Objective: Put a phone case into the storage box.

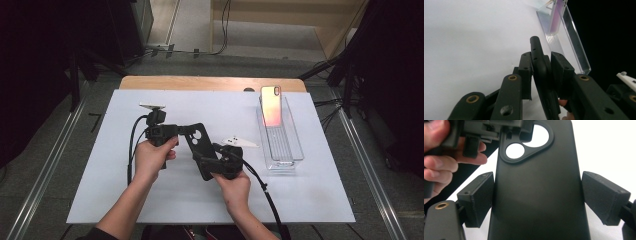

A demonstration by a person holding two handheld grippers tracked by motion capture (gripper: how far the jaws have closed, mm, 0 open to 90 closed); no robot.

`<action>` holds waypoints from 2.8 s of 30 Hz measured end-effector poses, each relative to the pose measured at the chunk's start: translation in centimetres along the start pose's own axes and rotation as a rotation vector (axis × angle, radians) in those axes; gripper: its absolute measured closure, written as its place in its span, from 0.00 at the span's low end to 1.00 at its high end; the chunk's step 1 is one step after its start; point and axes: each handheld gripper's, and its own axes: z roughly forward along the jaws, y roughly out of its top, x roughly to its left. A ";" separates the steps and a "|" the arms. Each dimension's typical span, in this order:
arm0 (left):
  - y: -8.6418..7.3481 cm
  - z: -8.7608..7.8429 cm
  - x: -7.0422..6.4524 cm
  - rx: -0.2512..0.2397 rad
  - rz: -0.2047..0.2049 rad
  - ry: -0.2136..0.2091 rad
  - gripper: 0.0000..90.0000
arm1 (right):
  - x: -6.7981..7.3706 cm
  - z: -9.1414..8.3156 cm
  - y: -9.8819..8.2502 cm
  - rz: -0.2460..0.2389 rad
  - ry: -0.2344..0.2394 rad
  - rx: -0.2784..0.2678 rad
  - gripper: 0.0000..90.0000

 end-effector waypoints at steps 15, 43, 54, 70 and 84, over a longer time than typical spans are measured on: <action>-0.1 -0.7 0.0 -0.032 -0.069 -0.110 0.86 | 0.1 0.1 0.2 -0.098 0.009 -0.032 0.12; -0.7 -1.5 -2.3 -0.111 0.175 -0.023 0.86 | -1.5 -3.2 2.9 -0.171 0.087 0.148 0.00; -1.6 -1.6 -2.5 -0.167 0.291 0.004 0.86 | -2.3 -4.4 2.5 -0.190 0.084 0.169 0.00; -2.8 -1.9 -2.9 -0.250 0.439 0.025 0.86 | -2.7 -5.1 2.1 -0.258 0.080 0.149 0.00; -3.7 -2.1 -4.0 -0.255 0.496 -0.025 0.86 | -1.3 -5.1 3.6 -0.293 0.073 0.161 0.00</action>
